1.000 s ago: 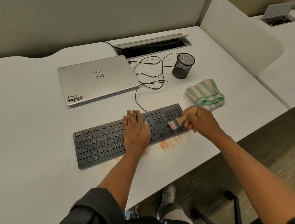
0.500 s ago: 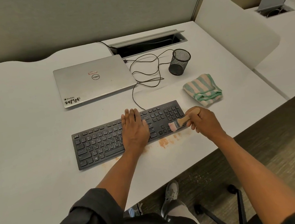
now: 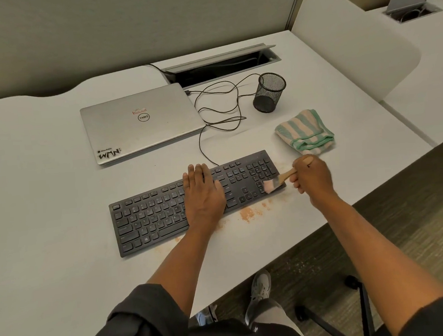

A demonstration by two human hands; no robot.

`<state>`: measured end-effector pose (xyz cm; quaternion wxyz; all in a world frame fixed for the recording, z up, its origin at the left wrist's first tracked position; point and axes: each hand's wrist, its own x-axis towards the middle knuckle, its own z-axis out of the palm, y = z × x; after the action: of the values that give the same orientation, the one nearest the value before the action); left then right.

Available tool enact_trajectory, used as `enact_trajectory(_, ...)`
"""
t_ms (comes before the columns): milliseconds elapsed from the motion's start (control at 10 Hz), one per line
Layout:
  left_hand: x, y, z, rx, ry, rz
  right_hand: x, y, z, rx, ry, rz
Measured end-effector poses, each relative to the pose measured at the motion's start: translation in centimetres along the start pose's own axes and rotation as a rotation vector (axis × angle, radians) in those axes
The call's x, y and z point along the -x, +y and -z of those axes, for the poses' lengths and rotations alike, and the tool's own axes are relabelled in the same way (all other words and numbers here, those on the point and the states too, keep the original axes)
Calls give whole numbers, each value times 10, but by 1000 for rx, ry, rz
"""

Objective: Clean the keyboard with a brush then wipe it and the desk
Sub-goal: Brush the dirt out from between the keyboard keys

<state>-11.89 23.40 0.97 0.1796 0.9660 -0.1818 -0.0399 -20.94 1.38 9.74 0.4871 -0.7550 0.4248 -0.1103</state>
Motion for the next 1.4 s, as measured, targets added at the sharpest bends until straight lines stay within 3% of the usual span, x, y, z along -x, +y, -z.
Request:
enact_trajectory(100, 0, 0, 1, -6, -10, 3, -13, -2, 20, 76, 178, 43)
enact_trajectory(200, 0, 0, 1, -3, -10, 2, -16, -3, 22, 11, 123, 93)
enact_trajectory(300, 0, 0, 0, 0, -6, 3, -14, -4, 16, 102, 32, 188)
enact_trajectory(500, 0, 1, 1, 1, -13, 4, -18, -11, 36, 449, -71, 249)
enact_trajectory(700, 0, 0, -2, 4, -3, 3, -8, -9, 33, 310, -83, 291)
enact_trajectory(900, 0, 0, -2, 4, 1, 6, 3, -5, 32, 382, -125, 297)
enact_trajectory(1000, -1, 0, -1, 3, 0, 6, 6, -3, 29, 377, -67, 332)
enact_trajectory(1200, 0, 0, -2, 3, -2, 4, 27, 3, 15, 342, -199, 378)
enact_trajectory(1300, 0, 0, -2, 9, 4, 5, 19, 2, 18, 302, -56, 440)
enact_trajectory(1400, -1, -1, -2, 10, -6, 4, 17, 1, 14, 355, -24, 491)
